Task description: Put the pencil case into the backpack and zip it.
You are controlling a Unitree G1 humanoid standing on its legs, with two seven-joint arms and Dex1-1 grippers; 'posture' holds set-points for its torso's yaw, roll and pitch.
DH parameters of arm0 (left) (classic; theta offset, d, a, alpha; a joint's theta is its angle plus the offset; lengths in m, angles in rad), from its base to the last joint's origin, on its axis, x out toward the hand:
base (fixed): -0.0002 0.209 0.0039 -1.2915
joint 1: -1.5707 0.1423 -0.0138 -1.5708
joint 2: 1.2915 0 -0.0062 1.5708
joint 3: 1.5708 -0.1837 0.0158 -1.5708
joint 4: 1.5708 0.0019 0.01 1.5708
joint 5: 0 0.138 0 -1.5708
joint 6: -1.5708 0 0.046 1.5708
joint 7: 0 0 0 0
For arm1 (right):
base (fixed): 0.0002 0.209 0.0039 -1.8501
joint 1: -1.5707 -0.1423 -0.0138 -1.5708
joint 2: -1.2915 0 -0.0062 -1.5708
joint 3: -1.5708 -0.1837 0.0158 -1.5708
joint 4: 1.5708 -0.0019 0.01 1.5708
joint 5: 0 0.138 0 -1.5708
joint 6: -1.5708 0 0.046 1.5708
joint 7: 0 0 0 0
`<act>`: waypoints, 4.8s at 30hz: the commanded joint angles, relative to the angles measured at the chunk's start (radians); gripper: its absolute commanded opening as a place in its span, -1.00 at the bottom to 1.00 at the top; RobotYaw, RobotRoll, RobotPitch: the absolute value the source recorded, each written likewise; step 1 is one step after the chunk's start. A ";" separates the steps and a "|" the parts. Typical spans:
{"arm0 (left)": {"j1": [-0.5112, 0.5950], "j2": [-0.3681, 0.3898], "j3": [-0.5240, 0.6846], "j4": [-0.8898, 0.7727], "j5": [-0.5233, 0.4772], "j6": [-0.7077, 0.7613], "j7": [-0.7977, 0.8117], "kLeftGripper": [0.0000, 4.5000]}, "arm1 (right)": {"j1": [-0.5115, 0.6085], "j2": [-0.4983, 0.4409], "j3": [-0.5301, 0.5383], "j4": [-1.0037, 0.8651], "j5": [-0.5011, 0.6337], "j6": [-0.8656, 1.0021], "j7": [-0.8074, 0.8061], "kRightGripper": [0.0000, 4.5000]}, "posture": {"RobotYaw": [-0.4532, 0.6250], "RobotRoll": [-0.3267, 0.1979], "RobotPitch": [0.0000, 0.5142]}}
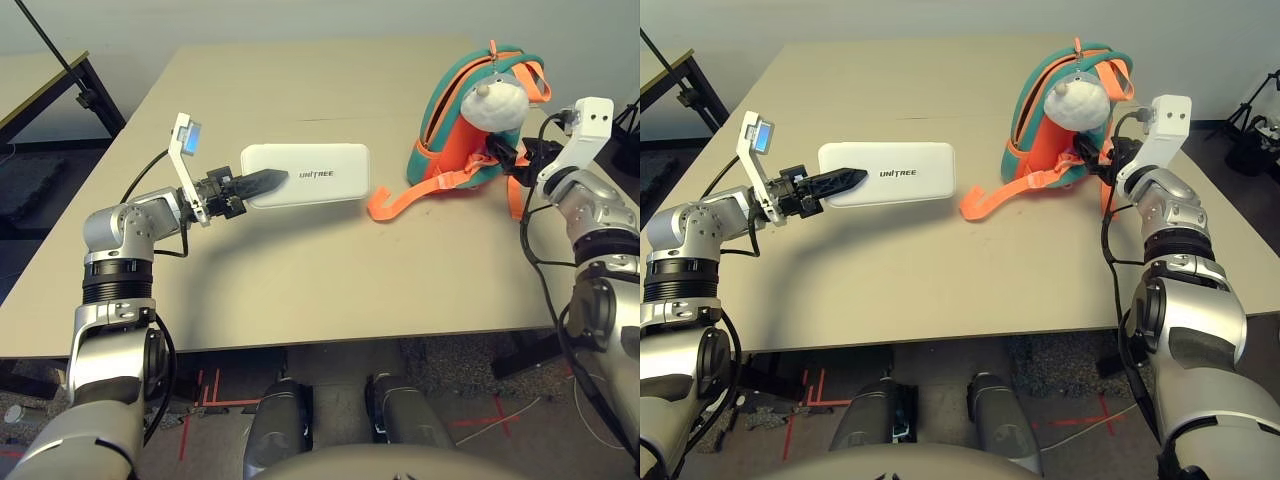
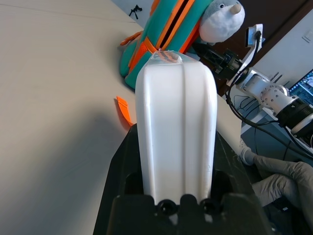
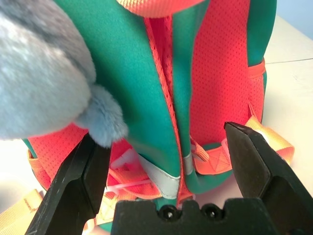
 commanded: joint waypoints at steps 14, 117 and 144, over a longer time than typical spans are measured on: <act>0.001 0.010 0.015 -0.023 -0.036 0.002 -0.006 -0.39 | -0.010 0.020 0.008 0.032 -0.008 -0.025 0.009 -0.99 | -0.37 0.25 -0.87; -0.403 0.115 -0.244 0.286 0.229 -0.360 -0.382 -0.39 | 0.625 -0.068 0.013 -1.337 0.570 0.729 0.222 -1.00 | -0.51 0.25 -0.75; -0.390 0.055 -0.223 0.244 0.209 -0.317 -0.396 -0.39 | 0.624 -0.058 0.041 -1.324 0.566 0.712 0.220 -1.00 | -0.50 0.25 -0.86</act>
